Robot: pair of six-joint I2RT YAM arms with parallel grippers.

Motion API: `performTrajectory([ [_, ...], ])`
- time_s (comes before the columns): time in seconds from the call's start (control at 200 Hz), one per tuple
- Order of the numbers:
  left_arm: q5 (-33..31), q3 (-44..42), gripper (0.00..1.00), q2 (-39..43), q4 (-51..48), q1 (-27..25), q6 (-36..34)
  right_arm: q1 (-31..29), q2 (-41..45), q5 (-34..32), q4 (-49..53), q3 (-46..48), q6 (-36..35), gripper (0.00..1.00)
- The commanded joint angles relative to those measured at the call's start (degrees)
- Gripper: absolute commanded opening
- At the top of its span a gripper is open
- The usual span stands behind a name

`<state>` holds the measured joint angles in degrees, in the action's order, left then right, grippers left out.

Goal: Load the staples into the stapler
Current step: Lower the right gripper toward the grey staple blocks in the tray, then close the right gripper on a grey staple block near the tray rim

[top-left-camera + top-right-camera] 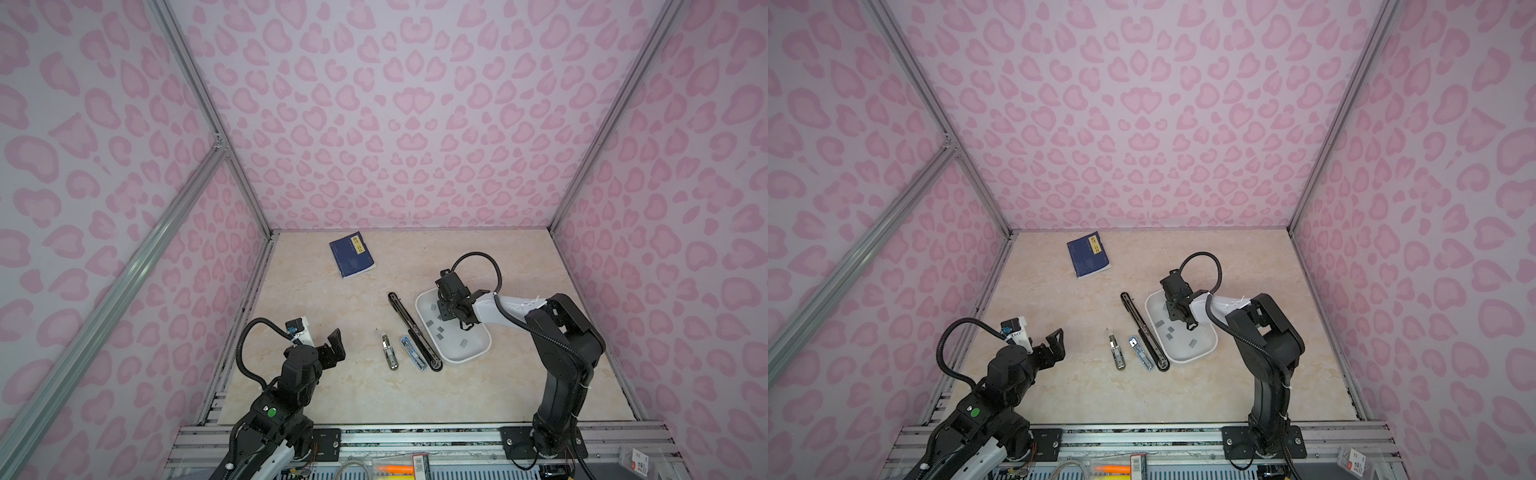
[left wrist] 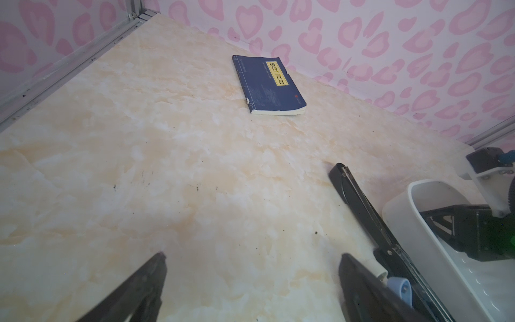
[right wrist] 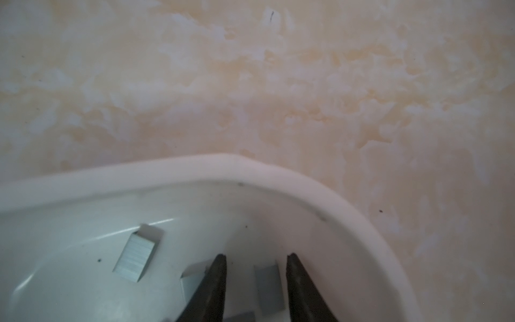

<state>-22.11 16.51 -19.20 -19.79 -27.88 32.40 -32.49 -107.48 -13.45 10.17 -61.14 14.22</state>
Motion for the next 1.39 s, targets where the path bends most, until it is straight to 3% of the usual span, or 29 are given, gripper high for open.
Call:
performTrajectory([
  [0.0,-0.8,0.0,0.97,0.1,0.5,0.0,0.3,0.0,-0.7,0.8,1.3,0.5,0.6,0.37],
  [0.14,-0.6,0.0,0.98,0.2,0.4,0.0,0.4,0.1,-0.5,1.1,1.2,1.2,1.3,0.28],
  [0.61,-0.3,-0.3,0.98,1.8,-0.2,0.0,0.4,0.2,1.9,0.8,-0.2,4.5,2.5,0.30],
  [0.92,0.0,-0.8,0.98,3.9,-0.9,0.0,0.6,2.5,2.1,7.2,-3.3,6.3,3.4,0.23],
  [1.39,0.1,-1.5,0.99,7.5,-2.1,0.0,0.7,2.7,2.1,6.4,-2.9,6.6,3.4,0.22],
])
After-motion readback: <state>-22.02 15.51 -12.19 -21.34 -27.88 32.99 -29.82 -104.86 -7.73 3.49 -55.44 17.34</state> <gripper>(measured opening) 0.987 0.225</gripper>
